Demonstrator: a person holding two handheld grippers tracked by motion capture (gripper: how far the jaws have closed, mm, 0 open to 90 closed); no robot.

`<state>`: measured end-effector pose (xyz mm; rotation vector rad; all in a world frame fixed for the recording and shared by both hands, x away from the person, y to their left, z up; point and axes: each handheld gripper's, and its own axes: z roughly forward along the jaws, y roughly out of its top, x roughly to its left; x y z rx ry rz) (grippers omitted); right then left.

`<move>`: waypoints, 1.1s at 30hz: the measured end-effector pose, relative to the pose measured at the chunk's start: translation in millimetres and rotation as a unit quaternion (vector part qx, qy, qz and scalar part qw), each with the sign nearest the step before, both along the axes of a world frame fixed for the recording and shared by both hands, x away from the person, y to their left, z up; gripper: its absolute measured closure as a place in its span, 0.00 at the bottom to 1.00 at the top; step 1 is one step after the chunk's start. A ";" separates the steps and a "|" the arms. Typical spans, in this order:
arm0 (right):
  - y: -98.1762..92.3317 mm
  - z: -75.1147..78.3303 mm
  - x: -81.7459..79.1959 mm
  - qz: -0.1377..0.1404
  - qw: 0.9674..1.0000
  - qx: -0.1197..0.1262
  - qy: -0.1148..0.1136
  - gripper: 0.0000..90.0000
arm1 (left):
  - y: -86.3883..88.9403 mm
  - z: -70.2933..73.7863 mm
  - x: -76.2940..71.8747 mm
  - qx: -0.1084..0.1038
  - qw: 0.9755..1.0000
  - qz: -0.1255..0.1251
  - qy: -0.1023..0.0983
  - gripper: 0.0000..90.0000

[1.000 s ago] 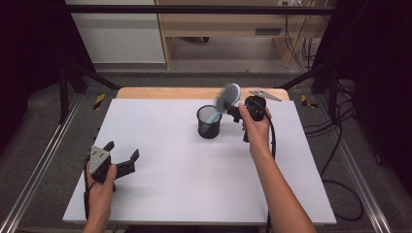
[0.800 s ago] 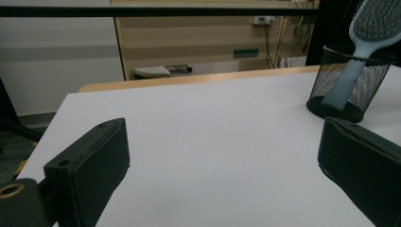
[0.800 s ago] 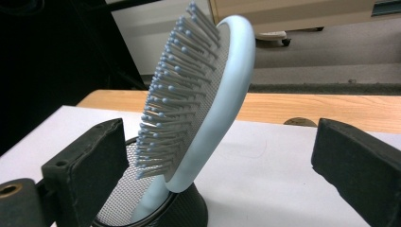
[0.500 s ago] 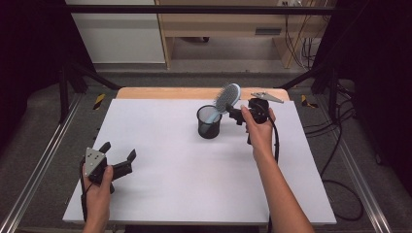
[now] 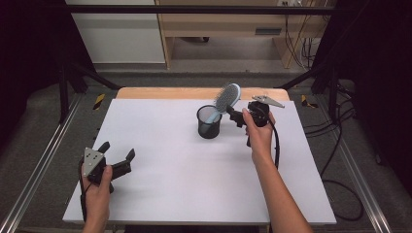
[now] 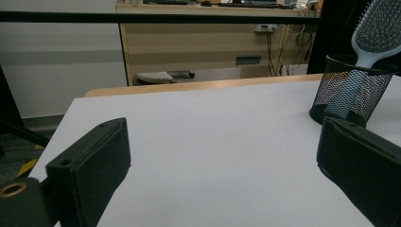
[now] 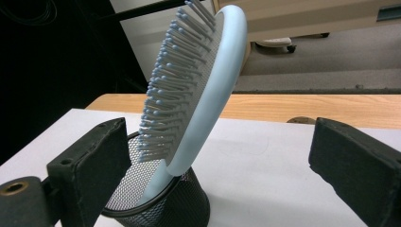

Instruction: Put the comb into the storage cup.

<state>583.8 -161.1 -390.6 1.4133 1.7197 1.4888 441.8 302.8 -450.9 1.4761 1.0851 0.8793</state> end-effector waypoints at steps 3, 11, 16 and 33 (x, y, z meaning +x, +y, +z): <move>-0.6 0.8 -3.0 0.004 1.000 -0.010 -0.002 0.06 | 0.0 -0.2 0.6 -0.001 1.000 -0.001 0.001 0.03; 1.3 4.1 -4.5 0.007 1.000 -0.013 -0.004 0.07 | 0.8 1.7 -3.4 -0.002 1.000 0.000 -0.003 0.03; 5.2 6.7 -6.6 0.016 0.999 -0.029 -0.014 0.07 | 1.2 0.7 -1.9 -0.005 1.000 0.001 -0.001 0.03; 4.7 12.1 -10.5 0.002 0.998 -0.059 -0.024 0.07 | -1.4 1.2 -4.3 -0.006 1.000 -0.008 -0.007 0.02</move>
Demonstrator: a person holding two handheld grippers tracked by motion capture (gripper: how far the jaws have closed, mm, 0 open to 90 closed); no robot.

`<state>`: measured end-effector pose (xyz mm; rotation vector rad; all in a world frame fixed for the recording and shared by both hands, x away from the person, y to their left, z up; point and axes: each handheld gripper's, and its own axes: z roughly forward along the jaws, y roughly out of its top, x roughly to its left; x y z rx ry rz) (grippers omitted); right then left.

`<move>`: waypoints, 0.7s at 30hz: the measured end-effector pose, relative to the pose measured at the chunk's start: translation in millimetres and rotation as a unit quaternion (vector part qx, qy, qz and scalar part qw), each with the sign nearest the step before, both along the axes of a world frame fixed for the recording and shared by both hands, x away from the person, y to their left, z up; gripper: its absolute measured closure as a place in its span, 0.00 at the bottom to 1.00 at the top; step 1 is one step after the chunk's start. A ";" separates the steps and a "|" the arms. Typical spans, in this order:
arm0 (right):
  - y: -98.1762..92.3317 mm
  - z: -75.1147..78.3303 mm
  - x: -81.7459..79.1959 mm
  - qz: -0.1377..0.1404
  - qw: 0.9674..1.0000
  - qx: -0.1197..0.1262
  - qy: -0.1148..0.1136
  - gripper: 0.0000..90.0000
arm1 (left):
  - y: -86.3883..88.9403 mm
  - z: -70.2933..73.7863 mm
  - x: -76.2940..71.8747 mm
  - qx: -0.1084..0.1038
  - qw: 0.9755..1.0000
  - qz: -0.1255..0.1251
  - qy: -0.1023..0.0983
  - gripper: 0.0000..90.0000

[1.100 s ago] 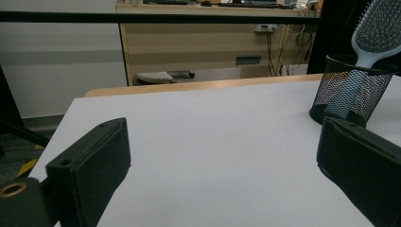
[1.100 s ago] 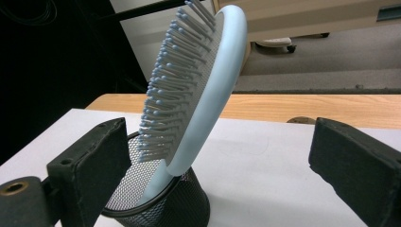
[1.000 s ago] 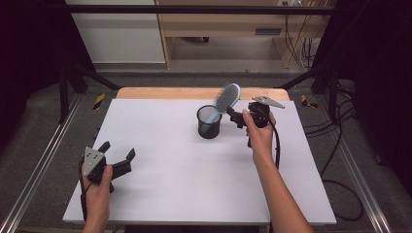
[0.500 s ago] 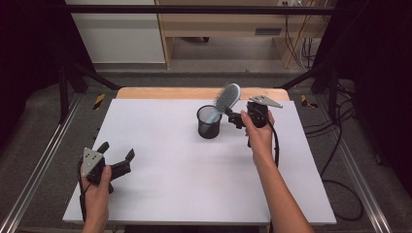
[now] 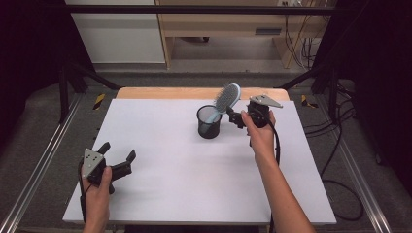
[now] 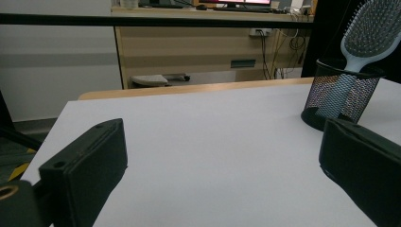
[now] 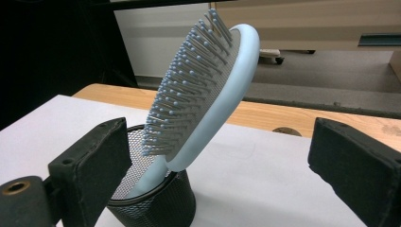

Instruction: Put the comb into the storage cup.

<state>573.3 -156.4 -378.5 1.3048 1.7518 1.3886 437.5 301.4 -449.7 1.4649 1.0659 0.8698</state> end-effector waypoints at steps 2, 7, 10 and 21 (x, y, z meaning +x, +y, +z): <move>-0.1 1.3 -0.4 0.008 1.000 -0.004 0.011 0.07 | 0.3 0.4 -0.4 -0.002 1.000 -0.003 -0.004 0.02; -1.7 7.9 -5.6 0.007 1.000 0.003 0.013 0.08 | 1.4 2.9 -4.2 -0.007 1.000 -0.002 -0.010 0.02; -2.6 14.6 -7.7 0.010 1.000 0.002 0.005 0.08 | 1.9 2.8 -4.1 -0.009 1.000 0.001 -0.010 0.02; -1.0 24.6 -12.9 0.019 1.000 0.004 -0.007 0.07 | 5.0 7.1 -8.6 -0.014 1.000 0.013 -0.006 0.03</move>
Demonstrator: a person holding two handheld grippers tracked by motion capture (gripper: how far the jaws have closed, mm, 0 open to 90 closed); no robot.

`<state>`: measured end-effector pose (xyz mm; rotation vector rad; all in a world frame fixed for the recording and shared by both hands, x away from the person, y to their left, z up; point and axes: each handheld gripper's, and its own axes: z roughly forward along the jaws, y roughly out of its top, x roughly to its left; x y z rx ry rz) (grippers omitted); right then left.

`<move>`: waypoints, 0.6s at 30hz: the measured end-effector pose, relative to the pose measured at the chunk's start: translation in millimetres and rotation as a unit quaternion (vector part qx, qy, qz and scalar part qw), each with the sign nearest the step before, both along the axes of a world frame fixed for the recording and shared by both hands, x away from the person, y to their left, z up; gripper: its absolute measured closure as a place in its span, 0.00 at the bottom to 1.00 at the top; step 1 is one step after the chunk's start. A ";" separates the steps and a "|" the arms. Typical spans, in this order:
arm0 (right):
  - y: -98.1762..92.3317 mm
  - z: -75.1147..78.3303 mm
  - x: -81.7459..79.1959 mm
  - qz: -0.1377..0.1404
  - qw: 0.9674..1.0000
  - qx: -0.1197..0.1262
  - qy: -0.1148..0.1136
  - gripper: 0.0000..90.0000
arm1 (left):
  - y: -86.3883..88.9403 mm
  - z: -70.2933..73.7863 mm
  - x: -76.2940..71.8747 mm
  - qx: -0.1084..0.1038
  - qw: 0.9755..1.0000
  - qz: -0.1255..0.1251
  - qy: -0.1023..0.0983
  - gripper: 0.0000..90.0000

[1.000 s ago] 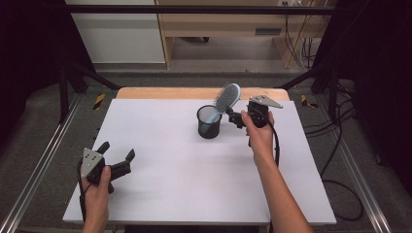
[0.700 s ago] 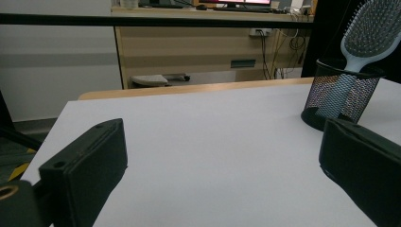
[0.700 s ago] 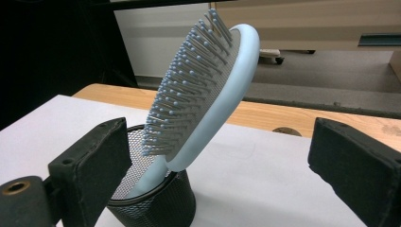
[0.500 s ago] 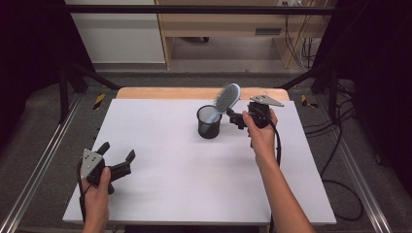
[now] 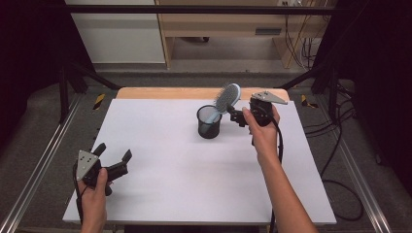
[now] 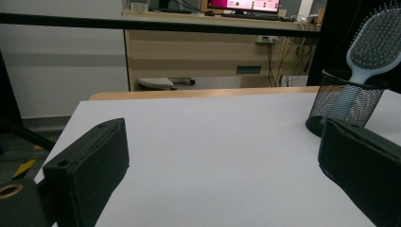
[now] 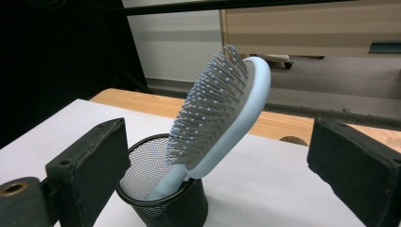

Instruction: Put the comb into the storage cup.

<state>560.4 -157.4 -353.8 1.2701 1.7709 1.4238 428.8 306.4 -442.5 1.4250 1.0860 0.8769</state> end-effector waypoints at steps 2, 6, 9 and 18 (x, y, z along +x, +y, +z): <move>0.9 1.0 -1.6 0.003 1.000 0.002 0.000 0.07 | -1.2 2.5 -2.0 0.003 1.000 -0.007 -0.005 0.03; 1.0 2.4 -2.4 0.005 1.000 0.002 -0.004 0.07 | -1.7 6.2 -4.5 0.010 1.000 -0.019 -0.011 0.02; 1.3 3.1 -2.2 0.008 1.000 -0.002 -0.004 0.09 | 2.1 6.0 -2.1 0.008 1.000 -0.016 -0.011 0.11; 1.4 3.2 -0.6 0.002 0.999 -0.005 -0.034 0.06 | 20.4 7.6 -2.9 0.011 1.000 -0.001 -0.007 0.03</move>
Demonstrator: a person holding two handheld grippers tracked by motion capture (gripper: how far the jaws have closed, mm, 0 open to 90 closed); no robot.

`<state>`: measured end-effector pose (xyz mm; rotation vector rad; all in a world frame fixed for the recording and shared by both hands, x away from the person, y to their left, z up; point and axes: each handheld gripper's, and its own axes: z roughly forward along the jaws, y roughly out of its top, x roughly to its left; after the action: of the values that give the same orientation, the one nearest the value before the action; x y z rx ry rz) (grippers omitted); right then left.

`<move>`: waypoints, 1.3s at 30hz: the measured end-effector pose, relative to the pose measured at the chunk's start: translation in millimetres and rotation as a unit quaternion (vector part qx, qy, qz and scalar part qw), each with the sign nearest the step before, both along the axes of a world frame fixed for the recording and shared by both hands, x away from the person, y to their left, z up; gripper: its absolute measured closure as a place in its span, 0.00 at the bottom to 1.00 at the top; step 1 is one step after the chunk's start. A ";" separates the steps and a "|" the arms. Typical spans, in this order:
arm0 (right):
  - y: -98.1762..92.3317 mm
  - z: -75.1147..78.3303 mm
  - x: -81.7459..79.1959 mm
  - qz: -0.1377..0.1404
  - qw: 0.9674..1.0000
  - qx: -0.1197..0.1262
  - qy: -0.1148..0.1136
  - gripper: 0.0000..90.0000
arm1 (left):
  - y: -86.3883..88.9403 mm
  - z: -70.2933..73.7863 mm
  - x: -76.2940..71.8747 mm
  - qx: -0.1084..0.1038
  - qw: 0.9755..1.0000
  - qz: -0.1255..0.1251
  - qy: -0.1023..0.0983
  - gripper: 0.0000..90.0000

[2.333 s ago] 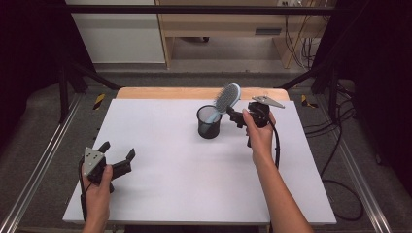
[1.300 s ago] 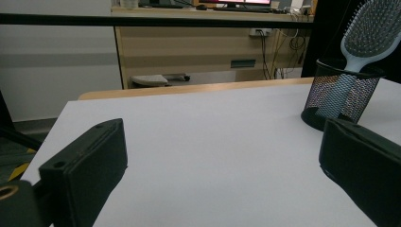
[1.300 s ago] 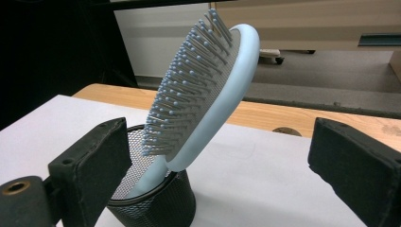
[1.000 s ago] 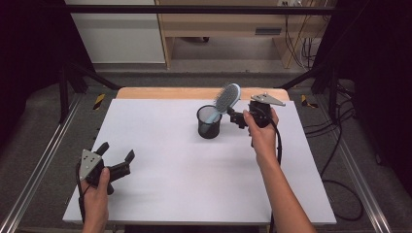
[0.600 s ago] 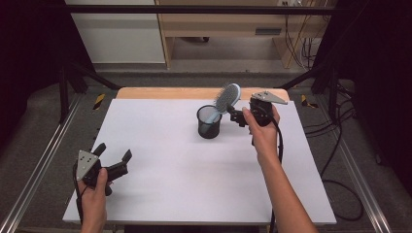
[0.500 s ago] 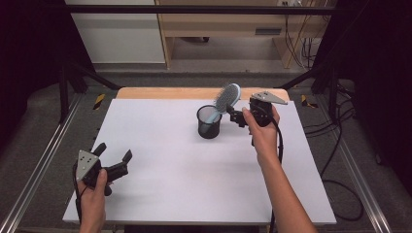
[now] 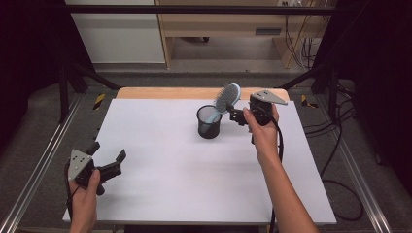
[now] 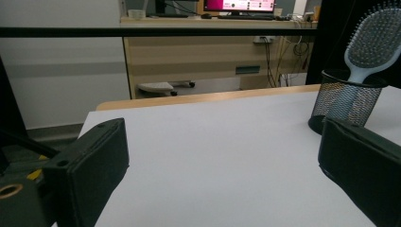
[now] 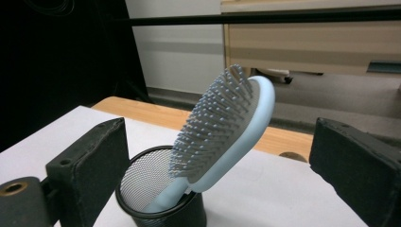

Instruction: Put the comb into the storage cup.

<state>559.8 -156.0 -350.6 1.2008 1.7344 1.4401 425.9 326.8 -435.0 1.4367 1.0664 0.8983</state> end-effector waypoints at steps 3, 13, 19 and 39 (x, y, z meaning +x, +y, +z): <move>-1.5 0.9 -1.2 -0.011 1.000 -0.008 -0.020 0.06 | 4.6 -0.3 0.0 -0.013 1.000 0.003 0.000 0.03; 2.9 2.3 -6.0 -0.014 0.999 -0.015 -0.042 0.07 | 13.9 -4.8 -3.1 -0.030 0.999 0.012 0.008 0.04; 3.8 4.2 -14.0 -0.011 0.998 -0.011 -0.056 0.06 | 6.1 -1.0 -7.0 -0.025 1.000 -0.002 0.003 0.04; -2.2 4.6 -23.4 0.007 0.999 -0.015 -0.049 0.04 | 7.8 -5.3 -4.6 -0.021 1.000 -0.001 0.010 0.03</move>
<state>536.4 -158.2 -346.0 1.0871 1.6957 1.4513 421.3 334.6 -440.2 1.4158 1.0921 0.8565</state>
